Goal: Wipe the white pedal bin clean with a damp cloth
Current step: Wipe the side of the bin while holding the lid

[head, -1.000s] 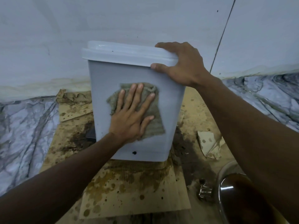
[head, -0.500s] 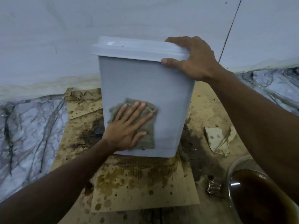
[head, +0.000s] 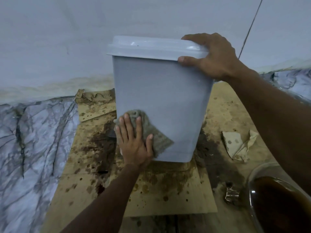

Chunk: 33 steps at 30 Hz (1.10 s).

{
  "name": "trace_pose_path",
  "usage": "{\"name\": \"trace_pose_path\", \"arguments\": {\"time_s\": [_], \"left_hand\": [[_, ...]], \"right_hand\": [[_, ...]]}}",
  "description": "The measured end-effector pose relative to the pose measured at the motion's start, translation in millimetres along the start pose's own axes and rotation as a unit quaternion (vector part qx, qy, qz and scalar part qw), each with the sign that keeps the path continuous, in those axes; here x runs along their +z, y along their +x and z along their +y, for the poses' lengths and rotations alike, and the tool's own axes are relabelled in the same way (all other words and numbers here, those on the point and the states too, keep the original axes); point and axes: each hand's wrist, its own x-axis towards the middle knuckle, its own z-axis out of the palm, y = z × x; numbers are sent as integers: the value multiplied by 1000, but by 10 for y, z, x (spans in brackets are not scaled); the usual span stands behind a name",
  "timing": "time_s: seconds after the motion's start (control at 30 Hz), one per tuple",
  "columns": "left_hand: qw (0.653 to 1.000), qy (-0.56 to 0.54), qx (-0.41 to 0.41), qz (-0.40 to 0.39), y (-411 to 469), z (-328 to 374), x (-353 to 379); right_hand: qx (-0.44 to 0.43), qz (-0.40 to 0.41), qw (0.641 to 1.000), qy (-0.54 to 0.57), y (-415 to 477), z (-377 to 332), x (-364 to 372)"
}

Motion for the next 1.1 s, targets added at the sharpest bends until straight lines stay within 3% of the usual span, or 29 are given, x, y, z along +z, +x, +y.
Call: {"name": "trace_pose_path", "arguments": {"time_s": [0.1, 0.17, 0.33, 0.43, 0.57, 0.7, 0.83, 0.9, 1.0, 1.1], "left_hand": [[986, -56, -158, 18, -196, 448, 67], [982, -60, -180, 8, -189, 635, 95], [999, -28, 32, 7, 354, 625, 30], [998, -18, 51, 29, 851, 537, -144], [989, -44, -104, 94, 829, 438, -131], [948, -111, -289, 78, 151, 560, 56], [920, -137, -363, 52, -243, 840, 145], [927, -135, -347, 48, -238, 933, 145], [966, -96, -234, 45, 31, 812, 97], [976, -77, -180, 99, 704, 648, -79]], "right_hand": [[-2, 4, 1000, 1, -20, 1, 4], [-8, 6, 1000, 7, -42, 5, -10], [-13, 14, 1000, 9, -65, 27, -28], [-16, 14, 1000, 7, -44, 11, -17], [-24, 19, 1000, 7, -55, 12, 0], [-10, 19, 1000, 12, -57, 8, 8], [-10, 25, 1000, 9, -68, 24, 10], [-9, 29, 999, 8, -82, 51, 1], [-13, 34, 999, 9, -98, 67, -10], [-19, 35, 999, 2, -99, 58, -16]]}}
